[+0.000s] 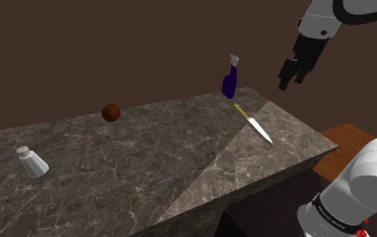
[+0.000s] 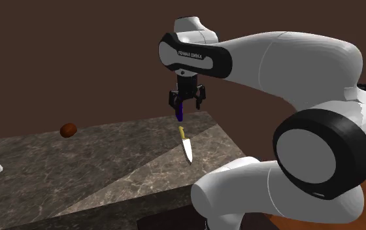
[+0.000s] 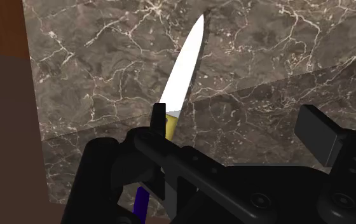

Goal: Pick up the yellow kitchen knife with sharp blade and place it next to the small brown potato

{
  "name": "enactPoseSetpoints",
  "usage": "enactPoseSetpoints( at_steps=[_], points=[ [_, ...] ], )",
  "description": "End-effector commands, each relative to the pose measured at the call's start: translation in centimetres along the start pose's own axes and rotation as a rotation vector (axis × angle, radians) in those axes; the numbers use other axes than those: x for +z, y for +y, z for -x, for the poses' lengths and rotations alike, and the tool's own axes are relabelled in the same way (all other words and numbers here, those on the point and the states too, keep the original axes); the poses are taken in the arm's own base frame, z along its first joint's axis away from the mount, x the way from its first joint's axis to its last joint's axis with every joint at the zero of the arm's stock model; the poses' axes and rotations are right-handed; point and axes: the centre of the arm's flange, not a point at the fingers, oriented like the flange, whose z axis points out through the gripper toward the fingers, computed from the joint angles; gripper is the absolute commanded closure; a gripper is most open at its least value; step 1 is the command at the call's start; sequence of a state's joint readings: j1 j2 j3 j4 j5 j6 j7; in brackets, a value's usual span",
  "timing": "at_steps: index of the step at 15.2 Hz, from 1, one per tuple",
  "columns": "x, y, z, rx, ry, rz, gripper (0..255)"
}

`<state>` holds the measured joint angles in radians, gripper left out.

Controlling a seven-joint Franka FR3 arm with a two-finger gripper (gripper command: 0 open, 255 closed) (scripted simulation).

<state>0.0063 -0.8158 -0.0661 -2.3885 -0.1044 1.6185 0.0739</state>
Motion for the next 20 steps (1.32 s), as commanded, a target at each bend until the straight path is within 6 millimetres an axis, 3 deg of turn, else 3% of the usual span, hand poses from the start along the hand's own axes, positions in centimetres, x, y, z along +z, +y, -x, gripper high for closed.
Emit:
enactPoseSetpoints(
  at_steps=[1,20],
  points=[
    [0.0,0.0,0.0,0.000,0.000,0.000,0],
    [20.1,5.2,-15.2,0.026,-0.046,-0.069,0]
  ],
)
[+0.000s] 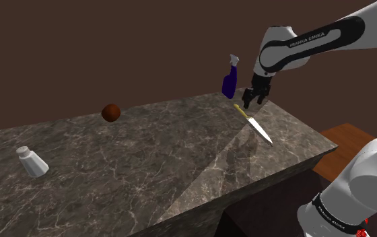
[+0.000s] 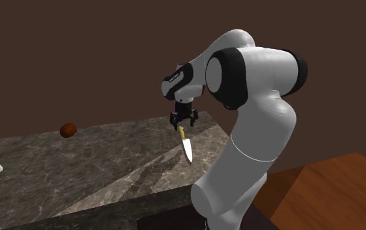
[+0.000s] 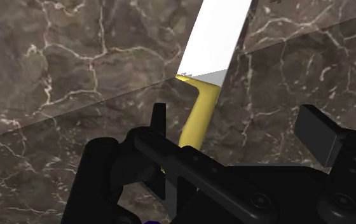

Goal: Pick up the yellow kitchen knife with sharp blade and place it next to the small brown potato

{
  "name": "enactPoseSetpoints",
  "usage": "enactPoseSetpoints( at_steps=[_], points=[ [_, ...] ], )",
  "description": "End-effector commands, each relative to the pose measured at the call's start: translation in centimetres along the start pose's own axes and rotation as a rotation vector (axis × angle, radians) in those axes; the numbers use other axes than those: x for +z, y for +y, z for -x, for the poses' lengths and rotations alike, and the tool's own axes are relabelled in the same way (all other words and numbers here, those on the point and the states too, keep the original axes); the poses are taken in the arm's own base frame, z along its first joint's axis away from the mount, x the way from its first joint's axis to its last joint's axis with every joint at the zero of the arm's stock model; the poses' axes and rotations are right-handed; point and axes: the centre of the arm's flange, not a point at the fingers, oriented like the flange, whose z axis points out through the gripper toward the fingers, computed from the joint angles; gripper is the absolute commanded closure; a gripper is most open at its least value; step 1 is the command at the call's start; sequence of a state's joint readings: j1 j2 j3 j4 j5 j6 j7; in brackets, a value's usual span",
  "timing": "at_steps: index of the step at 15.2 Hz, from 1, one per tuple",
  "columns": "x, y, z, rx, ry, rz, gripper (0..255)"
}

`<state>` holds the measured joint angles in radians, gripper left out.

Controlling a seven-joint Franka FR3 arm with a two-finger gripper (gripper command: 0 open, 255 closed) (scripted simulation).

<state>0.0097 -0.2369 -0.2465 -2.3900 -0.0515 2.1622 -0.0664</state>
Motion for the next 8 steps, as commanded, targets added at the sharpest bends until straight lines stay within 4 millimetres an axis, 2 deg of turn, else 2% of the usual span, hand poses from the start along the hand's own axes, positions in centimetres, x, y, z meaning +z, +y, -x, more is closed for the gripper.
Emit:
enactPoseSetpoints(
  at_steps=[1,2,8],
  points=[
    [2.1,0.6,-1.6,0.003,-0.004,-0.007,0],
    [2.7,0.7,-2.1,0.004,-0.005,-0.009,0],
    [5.8,0.7,-2.1,0.004,-0.005,-0.009,0]
  ],
)
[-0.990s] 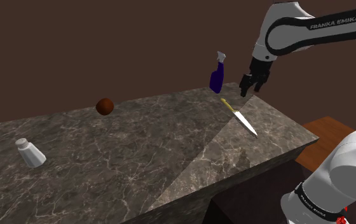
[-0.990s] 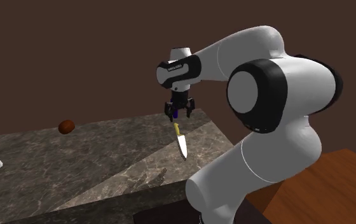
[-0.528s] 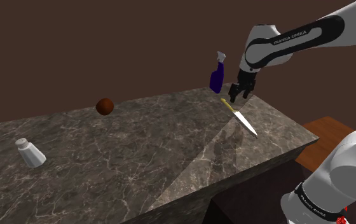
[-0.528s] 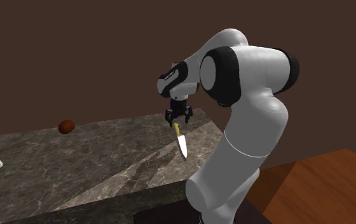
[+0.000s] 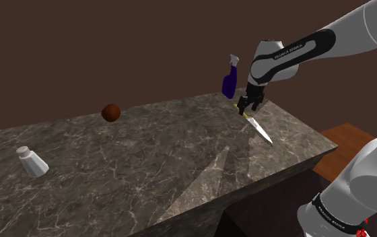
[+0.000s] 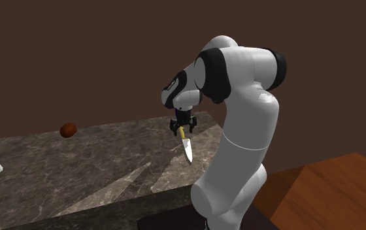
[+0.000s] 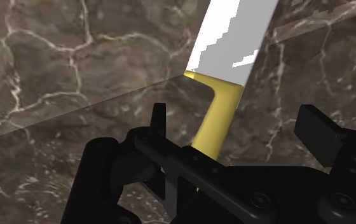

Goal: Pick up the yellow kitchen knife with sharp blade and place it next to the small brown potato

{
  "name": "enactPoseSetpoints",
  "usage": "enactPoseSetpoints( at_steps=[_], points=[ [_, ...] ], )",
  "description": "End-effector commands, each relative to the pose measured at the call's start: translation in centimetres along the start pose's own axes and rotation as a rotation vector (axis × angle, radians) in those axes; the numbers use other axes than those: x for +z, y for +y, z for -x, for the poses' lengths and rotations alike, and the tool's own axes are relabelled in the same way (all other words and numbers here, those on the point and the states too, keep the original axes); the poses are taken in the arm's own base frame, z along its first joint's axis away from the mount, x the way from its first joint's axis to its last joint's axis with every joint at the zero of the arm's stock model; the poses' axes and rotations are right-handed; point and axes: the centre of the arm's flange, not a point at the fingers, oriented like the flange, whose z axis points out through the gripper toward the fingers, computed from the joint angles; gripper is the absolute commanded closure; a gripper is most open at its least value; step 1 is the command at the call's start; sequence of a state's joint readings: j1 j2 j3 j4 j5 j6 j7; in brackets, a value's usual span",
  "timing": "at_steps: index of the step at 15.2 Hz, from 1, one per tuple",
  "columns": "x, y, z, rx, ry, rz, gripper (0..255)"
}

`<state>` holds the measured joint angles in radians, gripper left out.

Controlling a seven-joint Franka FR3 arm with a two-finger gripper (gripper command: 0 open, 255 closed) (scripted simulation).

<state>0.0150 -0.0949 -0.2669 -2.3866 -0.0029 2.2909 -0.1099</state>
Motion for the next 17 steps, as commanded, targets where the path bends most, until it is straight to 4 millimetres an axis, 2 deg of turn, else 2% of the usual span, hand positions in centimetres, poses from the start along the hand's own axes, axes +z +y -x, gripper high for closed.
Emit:
enactPoseSetpoints(
  at_steps=[1,9,10,17],
  points=[
    [1.10,0.02,-0.04,0.000,0.000,0.000,0],
    [1.40,0.01,-0.04,0.000,0.000,0.000,0],
    [1.40,0.01,-0.04,0.000,0.000,0.000,255],
    [1.40,0.02,-0.04,0.000,0.000,0.000,255]
  ],
)
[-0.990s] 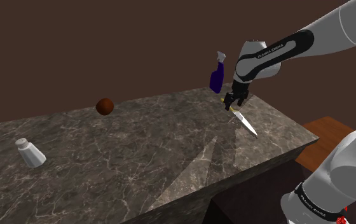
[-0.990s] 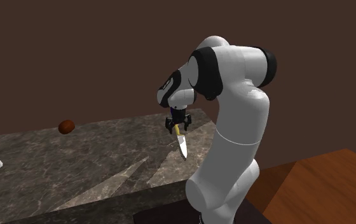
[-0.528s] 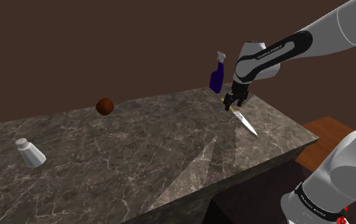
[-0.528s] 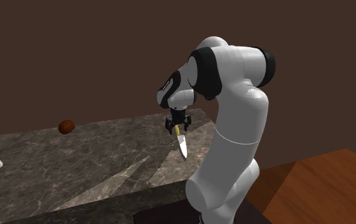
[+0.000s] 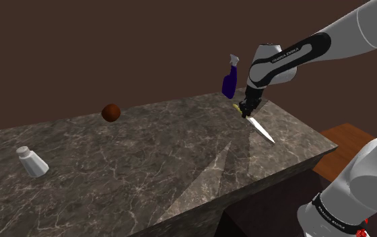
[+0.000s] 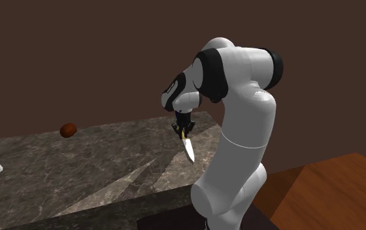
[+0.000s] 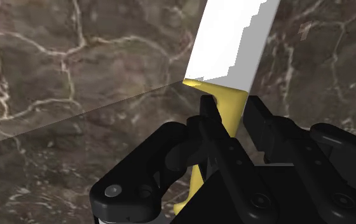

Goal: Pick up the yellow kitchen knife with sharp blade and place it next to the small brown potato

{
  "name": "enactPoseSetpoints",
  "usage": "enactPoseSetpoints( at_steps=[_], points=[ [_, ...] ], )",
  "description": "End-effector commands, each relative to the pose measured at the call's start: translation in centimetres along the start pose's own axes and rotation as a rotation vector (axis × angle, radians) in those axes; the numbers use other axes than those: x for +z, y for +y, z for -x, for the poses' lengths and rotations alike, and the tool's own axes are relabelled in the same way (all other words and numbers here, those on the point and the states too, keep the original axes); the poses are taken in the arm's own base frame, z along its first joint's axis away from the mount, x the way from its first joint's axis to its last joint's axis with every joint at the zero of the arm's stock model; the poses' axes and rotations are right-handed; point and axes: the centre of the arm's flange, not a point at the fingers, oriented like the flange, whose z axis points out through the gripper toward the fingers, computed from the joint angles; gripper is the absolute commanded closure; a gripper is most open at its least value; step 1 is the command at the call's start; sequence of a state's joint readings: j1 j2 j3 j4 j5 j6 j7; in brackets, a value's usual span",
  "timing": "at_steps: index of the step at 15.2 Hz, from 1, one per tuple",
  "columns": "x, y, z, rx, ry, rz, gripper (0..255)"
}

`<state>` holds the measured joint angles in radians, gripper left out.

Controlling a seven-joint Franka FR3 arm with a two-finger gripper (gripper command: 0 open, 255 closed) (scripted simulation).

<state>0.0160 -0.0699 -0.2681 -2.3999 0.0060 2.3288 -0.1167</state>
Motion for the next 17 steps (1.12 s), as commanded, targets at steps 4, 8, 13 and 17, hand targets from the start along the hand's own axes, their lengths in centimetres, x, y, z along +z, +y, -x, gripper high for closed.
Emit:
enactPoseSetpoints(
  at_steps=[4,8,13,17],
  points=[
    [-1.1,0.0,0.0,0.000,0.000,0.000,255],
    [-3.2,-0.1,0.0,0.000,0.000,0.000,255],
    [-5.8,-0.1,0.0,0.000,0.000,0.000,255],
    [-7.9,-0.2,0.0,0.000,0.000,0.000,255]
  ],
)
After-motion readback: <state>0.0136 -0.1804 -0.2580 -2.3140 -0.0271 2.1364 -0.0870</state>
